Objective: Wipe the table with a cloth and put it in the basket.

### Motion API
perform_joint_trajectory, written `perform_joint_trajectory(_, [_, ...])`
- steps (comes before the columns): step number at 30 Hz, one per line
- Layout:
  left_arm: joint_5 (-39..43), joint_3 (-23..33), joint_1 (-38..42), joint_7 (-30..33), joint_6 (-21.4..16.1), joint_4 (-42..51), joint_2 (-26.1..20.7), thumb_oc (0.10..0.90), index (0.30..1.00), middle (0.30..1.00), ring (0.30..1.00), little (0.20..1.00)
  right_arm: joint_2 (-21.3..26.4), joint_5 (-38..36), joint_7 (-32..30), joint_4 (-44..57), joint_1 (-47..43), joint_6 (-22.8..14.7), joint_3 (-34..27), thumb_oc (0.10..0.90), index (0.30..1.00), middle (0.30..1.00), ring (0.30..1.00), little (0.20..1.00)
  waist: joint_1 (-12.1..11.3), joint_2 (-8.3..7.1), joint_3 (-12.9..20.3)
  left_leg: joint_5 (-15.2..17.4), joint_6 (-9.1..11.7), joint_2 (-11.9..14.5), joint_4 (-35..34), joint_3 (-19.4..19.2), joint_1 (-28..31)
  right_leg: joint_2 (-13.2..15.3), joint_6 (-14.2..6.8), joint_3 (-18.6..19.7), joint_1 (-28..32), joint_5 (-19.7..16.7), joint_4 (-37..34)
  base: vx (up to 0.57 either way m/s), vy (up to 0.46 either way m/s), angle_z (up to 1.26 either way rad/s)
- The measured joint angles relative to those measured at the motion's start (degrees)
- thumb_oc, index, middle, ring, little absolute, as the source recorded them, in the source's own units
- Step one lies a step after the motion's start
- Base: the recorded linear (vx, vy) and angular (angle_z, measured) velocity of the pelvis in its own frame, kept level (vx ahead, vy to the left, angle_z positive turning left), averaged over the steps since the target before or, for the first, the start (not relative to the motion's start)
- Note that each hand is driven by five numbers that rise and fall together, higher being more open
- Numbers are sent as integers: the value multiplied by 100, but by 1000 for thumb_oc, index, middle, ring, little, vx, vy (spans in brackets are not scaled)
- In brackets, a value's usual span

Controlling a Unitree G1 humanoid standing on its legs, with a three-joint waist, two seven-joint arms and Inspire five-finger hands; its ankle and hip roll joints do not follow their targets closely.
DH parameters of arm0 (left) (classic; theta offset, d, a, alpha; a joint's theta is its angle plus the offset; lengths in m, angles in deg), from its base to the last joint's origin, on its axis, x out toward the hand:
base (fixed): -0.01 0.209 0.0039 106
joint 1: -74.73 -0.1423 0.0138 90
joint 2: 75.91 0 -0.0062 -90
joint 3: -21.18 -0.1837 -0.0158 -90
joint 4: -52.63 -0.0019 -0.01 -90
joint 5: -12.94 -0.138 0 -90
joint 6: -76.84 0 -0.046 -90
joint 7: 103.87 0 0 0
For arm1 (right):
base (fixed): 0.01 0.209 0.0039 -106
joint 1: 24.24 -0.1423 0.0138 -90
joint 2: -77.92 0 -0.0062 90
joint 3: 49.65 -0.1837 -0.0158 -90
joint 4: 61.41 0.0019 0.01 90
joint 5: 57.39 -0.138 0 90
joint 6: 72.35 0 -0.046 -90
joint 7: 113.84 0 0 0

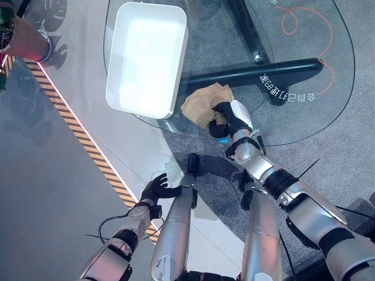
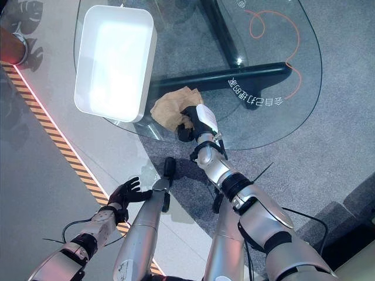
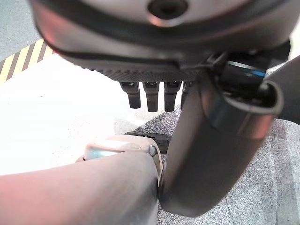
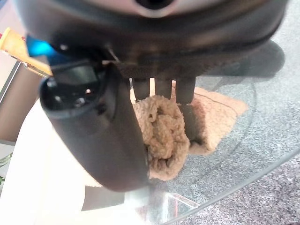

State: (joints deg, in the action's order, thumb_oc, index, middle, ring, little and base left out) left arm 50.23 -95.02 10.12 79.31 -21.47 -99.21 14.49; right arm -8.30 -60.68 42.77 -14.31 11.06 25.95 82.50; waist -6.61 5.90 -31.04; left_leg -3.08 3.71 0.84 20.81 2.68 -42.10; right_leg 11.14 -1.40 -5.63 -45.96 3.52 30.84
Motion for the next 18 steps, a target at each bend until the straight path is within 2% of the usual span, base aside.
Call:
perform_joint_trajectory(9, [28, 0, 0, 5, -26, 1, 5, 800, 900, 900, 900, 900, 16, -27, -64, -7, 0, -1, -28, 100, 300, 300, 300, 200, 8, 0, 0, 0, 0, 2, 14, 1, -1, 2, 0, 3, 6, -1, 0, 0, 0, 0])
perform_joint_trajectory(14, [269, 17, 1, 17, -236, 43, 5, 800, 900, 900, 900, 900, 60, -188, -260, -64, 0, -25, -76, 100, 300, 300, 300, 200, 9, 0, 0, 0, -1, 5, 22, 1, -2, 6, 0, 4, 9, -1, 1, 0, 0, 0])
perform_joint_trajectory(18, [610, 137, 2, 141, -376, 241, 34, 800, 900, 900, 900, 900, 62, -536, -520, -70, 114, -200, -427, 100, 300, 300, 300, 200, -4, 0, 0, 1, -1, 6, 27, 5, -7, 5, -1, 2, 14, 0, -2, 0, 0, 0])
